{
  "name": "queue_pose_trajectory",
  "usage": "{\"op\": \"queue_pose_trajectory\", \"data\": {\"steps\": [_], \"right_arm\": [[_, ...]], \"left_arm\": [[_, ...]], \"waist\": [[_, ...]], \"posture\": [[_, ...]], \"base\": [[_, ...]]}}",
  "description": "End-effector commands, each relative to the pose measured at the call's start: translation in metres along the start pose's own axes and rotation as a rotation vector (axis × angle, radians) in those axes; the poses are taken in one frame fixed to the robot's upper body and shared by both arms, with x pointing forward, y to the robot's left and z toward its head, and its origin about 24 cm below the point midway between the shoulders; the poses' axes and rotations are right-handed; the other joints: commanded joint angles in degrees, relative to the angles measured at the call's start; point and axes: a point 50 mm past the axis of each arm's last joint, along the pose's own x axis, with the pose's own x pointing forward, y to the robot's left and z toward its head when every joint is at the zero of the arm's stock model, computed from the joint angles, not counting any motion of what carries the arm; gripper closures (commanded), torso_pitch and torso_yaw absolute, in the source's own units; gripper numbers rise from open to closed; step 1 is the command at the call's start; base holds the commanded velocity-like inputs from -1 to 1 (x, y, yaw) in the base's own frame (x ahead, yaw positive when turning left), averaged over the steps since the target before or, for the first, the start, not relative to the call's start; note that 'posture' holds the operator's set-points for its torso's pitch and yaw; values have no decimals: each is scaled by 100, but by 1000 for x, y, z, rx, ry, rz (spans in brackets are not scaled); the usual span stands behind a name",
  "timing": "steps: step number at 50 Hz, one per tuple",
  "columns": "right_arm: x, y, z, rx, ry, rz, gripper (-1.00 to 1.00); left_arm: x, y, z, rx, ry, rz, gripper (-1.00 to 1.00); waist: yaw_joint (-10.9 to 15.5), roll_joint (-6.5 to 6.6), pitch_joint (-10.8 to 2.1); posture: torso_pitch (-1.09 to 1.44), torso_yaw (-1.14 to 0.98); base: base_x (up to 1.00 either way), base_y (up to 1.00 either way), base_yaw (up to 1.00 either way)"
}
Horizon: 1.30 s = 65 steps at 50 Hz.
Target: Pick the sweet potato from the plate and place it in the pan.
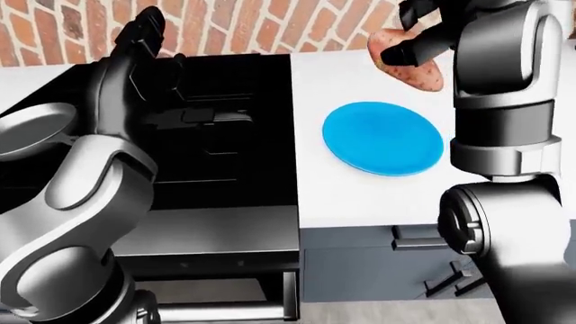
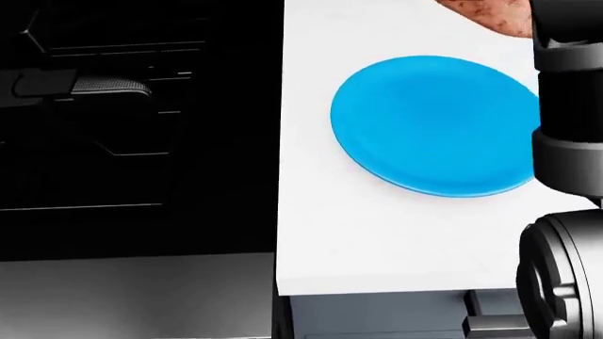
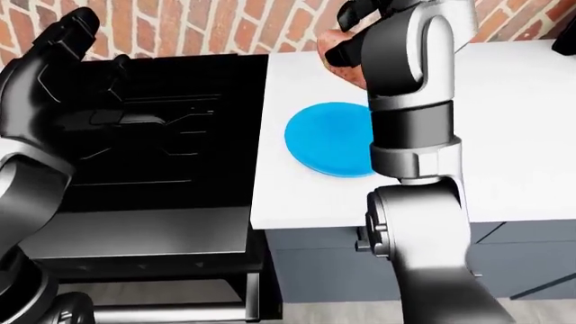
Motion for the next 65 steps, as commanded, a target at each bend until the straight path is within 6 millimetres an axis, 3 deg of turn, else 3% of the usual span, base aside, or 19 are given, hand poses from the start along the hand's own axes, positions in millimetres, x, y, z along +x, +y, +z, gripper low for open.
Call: {"op": "queue_pose_trajectory", "data": {"steps": [1, 24, 25, 26, 27, 29, 35, 39, 42, 45, 48, 49, 50, 53, 56, 59, 62, 64, 65], "right_arm": [[-19, -15, 21, 14, -83, -56, 100], [-23, -14, 23, 70, -74, -29, 100], [-24, -14, 23, 76, -76, -28, 100], [-25, -16, 23, 82, -82, -32, 100], [-26, -17, 24, 82, -86, -38, 100], [-26, -17, 24, 82, -86, -36, 100], [-26, -20, 26, 85, -96, -48, 100], [-26, -19, 25, 91, -97, -49, 100], [-26, -19, 24, 90, -95, -49, 100], [-26, -18, 22, 92, -94, -49, 100], [-26, -17, 23, 95, -101, -48, 100], [-25, -17, 22, 95, -103, -49, 100], [-25, -17, 22, 96, -103, -48, 100], [-24, -17, 22, 95, -100, -49, 100], [-24, -16, 22, 95, -97, -48, 100], [-25, -16, 21, 94, -96, -49, 100], [-25, -18, 21, 94, -98, -52, 100], [-24, -17, 22, 96, -103, -50, 100], [-24, -17, 21, 99, -105, -48, 100]], "left_arm": [[-3, 1, 12, -4, -62, 9, -100], [0, 2, 17, 2, -64, 11, -100], [0, 1, 17, 3, -64, 11, -100], [0, 1, 17, 2, -64, 9, -100], [0, 0, 17, 3, -64, 8, -100], [0, -1, 16, 3, -62, 5, -100], [1, -1, 17, 2, -64, 4, -100], [0, 0, 17, 2, -64, 5, -100], [0, -1, 17, 3, -64, 4, -100], [-1, -2, 16, 2, -63, 2, -100], [-1, -1, 15, 3, -62, 2, -100], [-1, -1, 15, 3, -62, 1, -100], [-1, -1, 15, 4, -62, 3, -100], [-1, 0, 15, 3, -61, 5, -100], [-1, 0, 15, 4, -60, 5, -100], [-1, 0, 15, 4, -60, 4, -100], [0, -1, 15, 4, -61, 3, -100], [1, -1, 16, 3, -61, 2, -100], [1, -1, 15, 3, -61, 2, -100]], "waist": [[-1, -8, -179], [-17, 51, -161], [-2, 60, -287], [-9, 34, -275], [-10, 16, -386], [5, -1, -441], [20, 6, -141], [5, 30, -132], [-9, -23, -388], [-5, -61, -425], [0, -50, -372], [19, -19, -184], [22, 8, -135], [26, 46, -174], [-2, -42, -327], [-21, -156, -370], [-25, -303, -359], [11, -192, -192], [5, -145, -182]], "posture": [[0, 0], [0, 0], [0, 0], [0, 0], [0, 0], [0, 0], [0, 0], [0, 0], [0, 0], [0, 0], [0, 0], [0, 0], [0, 0], [0, 0], [0, 0], [0, 0], [0, 0], [0, 0], [0, 0]], "base": [[0, 0, 0], [0, 0, 0], [-6, 0, 0], [-29, 0, 0], [-29, 0, 0], [-16, 0, 0], [-4, 0, 0], [0, 0, 0], [-35, 0, 0], [-38, 0, 0], [-26, 0, 0], [0, 0, 0], [0, 0, 0], [-5, 0, 0], [-31, 0, 0], [-34, 0, 0], [-34, 0, 0], [0, 0, 0], [0, 0, 0]]}}
